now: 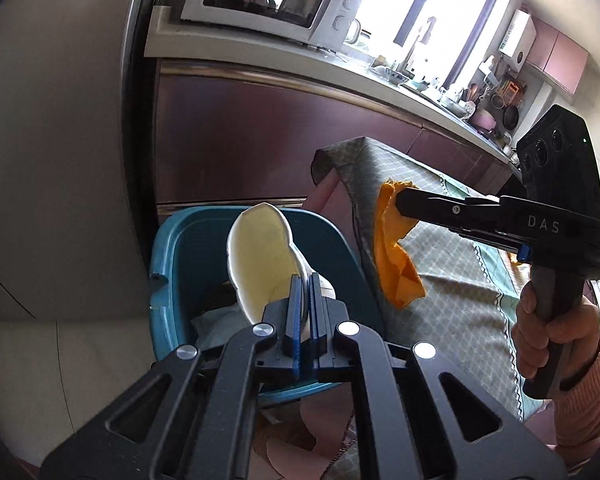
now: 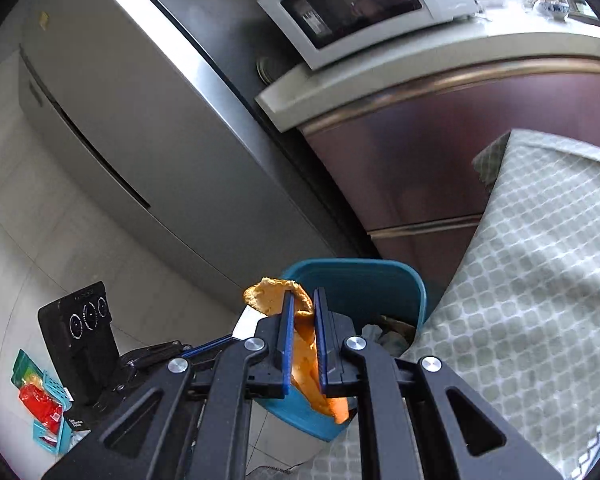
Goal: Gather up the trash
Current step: 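Carry both orange peels to the teal bin and open both tools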
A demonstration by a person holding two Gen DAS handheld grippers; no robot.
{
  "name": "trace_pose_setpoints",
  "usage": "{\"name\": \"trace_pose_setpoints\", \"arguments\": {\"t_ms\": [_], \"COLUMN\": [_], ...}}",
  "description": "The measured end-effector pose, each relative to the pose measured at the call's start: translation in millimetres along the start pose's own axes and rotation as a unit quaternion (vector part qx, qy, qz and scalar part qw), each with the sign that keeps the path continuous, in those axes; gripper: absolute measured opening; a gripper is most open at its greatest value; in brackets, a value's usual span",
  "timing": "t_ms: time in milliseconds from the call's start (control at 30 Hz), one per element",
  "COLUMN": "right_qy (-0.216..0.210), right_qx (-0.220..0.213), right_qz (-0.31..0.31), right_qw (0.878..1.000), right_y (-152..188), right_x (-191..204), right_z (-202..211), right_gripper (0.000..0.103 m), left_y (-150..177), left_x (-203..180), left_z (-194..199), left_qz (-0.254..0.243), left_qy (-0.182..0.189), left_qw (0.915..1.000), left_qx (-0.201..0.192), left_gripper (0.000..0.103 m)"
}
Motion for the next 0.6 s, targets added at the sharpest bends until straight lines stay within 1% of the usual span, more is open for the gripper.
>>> {"name": "trace_pose_setpoints", "arguments": {"t_ms": [133,167,267,367,467,600], "right_qy": [0.012,0.015,0.023,0.022,0.021,0.019], "right_qx": [0.024,0.028,0.032,0.027,0.021,0.013], "right_qz": [-0.014,-0.016,-0.018,-0.023,-0.02,-0.009], "right_qw": [1.0,0.999,0.999,0.999,0.999,1.0], "right_y": [10.5,13.3,18.7,22.5,25.1,33.1], "right_x": [-10.0,-11.6,-15.9,-20.9,-23.2,-25.7], "right_z": [-19.4,-21.3,-23.1,-14.6,-2.0,21.6], "right_gripper": [0.012,0.014,0.015,0.018,0.019,0.023], "left_y": [8.4,10.0,15.5,18.4,20.5,18.2], "left_x": [6.0,5.7,8.8,7.0,2.8,-14.0], "left_z": [-14.6,-18.3,-24.1,-29.3,-30.0,-22.6], "left_qz": [0.011,0.014,0.022,0.027,0.029,0.016], "left_qy": [0.001,0.001,0.003,0.005,0.009,0.017], "left_qw": [0.9998,0.9998,0.9995,0.9993,0.9992,0.9996], "left_qx": [0.014,0.017,0.023,0.026,0.026,0.013], "left_gripper": [0.004,0.005,0.011,0.021,0.021,0.022]}}
Point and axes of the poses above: each gripper's, at about its wrist camera, not at the fingertips, and z roughly against the way its jaws point, x to its left, y to its underside, the point moved 10 cm from there along -z, roughly the way its jaws point, and after that the axes turned 3 degrees about -x, right-handed, at the moved point
